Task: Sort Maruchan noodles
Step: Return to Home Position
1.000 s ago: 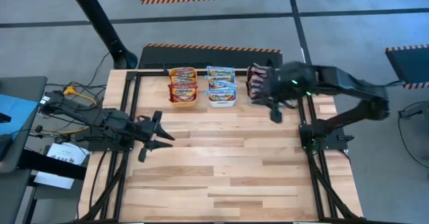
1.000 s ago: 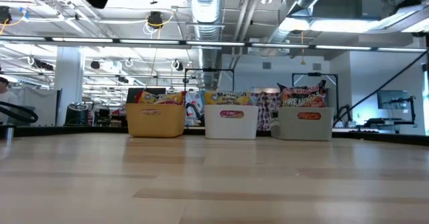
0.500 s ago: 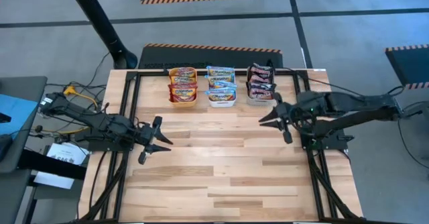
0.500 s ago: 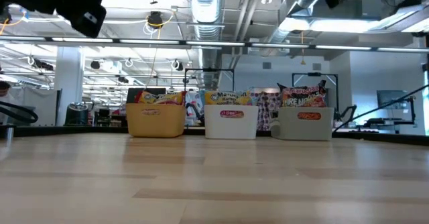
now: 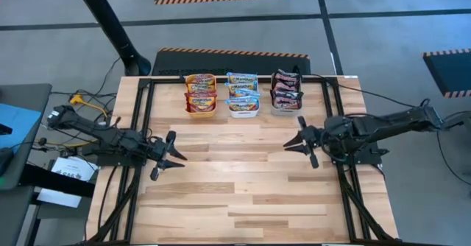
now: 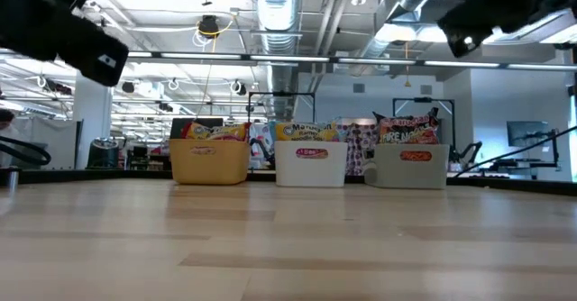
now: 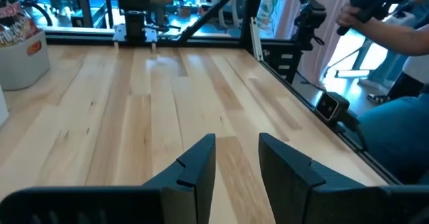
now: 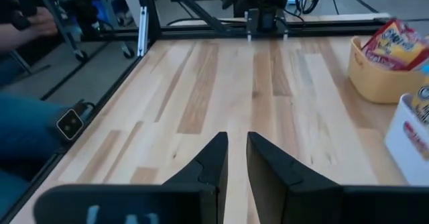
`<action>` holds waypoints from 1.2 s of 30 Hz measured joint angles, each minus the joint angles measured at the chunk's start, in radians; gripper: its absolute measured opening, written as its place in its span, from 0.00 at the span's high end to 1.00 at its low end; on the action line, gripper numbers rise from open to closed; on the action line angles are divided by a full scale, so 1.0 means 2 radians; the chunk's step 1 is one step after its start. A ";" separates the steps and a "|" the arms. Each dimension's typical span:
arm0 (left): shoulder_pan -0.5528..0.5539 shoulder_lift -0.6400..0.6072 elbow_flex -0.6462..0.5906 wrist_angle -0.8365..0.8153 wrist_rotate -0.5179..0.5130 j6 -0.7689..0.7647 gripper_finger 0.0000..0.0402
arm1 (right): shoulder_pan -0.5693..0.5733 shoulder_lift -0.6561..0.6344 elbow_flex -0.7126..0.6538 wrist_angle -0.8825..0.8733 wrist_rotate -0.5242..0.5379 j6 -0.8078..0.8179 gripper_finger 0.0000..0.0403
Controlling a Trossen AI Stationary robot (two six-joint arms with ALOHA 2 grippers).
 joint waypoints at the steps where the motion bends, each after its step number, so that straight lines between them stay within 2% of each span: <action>1: 0.000 -0.007 -0.007 0.000 0.001 0.000 0.74 | 0.000 -0.004 -0.011 0.010 0.000 0.006 0.80; 9: 0.000 -0.055 -0.033 -0.003 0.004 -0.008 0.75 | 0.000 -0.020 -0.104 0.138 0.001 0.048 0.80; 20: 0.000 -0.067 -0.034 -0.004 -0.001 0.042 0.75 | 0.000 -0.020 -0.206 0.289 0.001 0.086 0.80; 26: 0.000 -0.067 -0.034 -0.005 -0.028 0.090 0.75 | -0.003 -0.020 -0.210 0.278 0.002 0.082 0.80; 29: 0.000 -0.067 -0.034 -0.005 -0.061 0.109 0.75 | -0.014 -0.023 -0.210 0.268 0.002 0.077 0.80; 32: 0.000 -0.067 -0.034 -0.006 -0.097 0.119 0.75 | -0.031 -0.044 -0.211 0.239 0.003 0.068 0.80; 36: 0.000 -0.067 -0.035 -0.041 -0.099 0.096 0.75 | -0.057 -0.087 -0.211 0.150 0.005 0.070 0.80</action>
